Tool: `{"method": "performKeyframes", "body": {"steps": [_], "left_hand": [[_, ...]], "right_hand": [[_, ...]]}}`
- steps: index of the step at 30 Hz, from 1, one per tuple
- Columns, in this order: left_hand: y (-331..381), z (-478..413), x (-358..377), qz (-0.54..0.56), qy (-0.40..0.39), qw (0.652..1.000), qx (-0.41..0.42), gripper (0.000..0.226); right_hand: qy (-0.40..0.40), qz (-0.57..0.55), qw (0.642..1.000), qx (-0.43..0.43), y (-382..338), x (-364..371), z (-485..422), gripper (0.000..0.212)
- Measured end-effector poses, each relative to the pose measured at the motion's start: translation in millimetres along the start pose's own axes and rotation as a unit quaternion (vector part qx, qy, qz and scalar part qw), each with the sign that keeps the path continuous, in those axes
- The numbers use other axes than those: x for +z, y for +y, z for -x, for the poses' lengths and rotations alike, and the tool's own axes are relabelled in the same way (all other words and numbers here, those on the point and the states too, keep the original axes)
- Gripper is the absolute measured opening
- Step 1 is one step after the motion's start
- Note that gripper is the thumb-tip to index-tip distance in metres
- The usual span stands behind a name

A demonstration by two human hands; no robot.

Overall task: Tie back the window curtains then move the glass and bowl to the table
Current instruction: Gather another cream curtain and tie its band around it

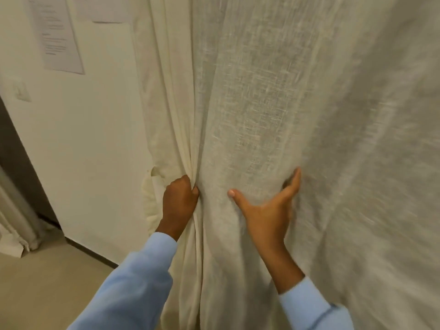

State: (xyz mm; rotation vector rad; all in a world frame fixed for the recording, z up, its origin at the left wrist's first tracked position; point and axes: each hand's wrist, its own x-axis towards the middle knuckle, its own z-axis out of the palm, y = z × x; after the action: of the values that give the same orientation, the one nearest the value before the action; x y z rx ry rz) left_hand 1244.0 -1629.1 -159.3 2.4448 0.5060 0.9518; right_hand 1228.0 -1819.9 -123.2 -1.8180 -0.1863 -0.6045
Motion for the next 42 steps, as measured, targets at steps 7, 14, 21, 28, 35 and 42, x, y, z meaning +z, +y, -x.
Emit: {"method": "performKeyframes", "body": {"steps": [7, 14, 21, 28, 35, 42], "left_hand": [[0, 12, -10, 0.04, 0.013, 0.999, 0.006, 0.027], [13, 29, -13, 0.072, 0.023, 0.997, 0.014, 0.02], [37, 58, -8, 0.122, 0.042, 0.991, 0.027, 0.022], [64, 91, -28, 0.163, 0.07, 0.984, 0.031, 0.052], [85, 108, -52, 0.207, -0.005, 0.978, 0.031, 0.029], [89, 87, -58, 0.1, -0.025, 0.995, 0.014, 0.052]], "right_hand": [[0.045, -0.029, 0.996, 0.076, 22, 38, -36, 0.031], [0.139, -0.135, 0.975, 0.111, 28, 36, -50, 0.025], [0.022, -0.208, 0.976, -0.058, 24, 42, 17, 0.027], [-0.102, -0.222, 0.969, -0.031, 24, 27, 37, 0.014], [-0.191, -0.211, 0.959, -0.011, 28, 3, 37, 0.016], [-0.292, -0.187, 0.937, 0.038, 27, -10, 31, 0.019]]}}
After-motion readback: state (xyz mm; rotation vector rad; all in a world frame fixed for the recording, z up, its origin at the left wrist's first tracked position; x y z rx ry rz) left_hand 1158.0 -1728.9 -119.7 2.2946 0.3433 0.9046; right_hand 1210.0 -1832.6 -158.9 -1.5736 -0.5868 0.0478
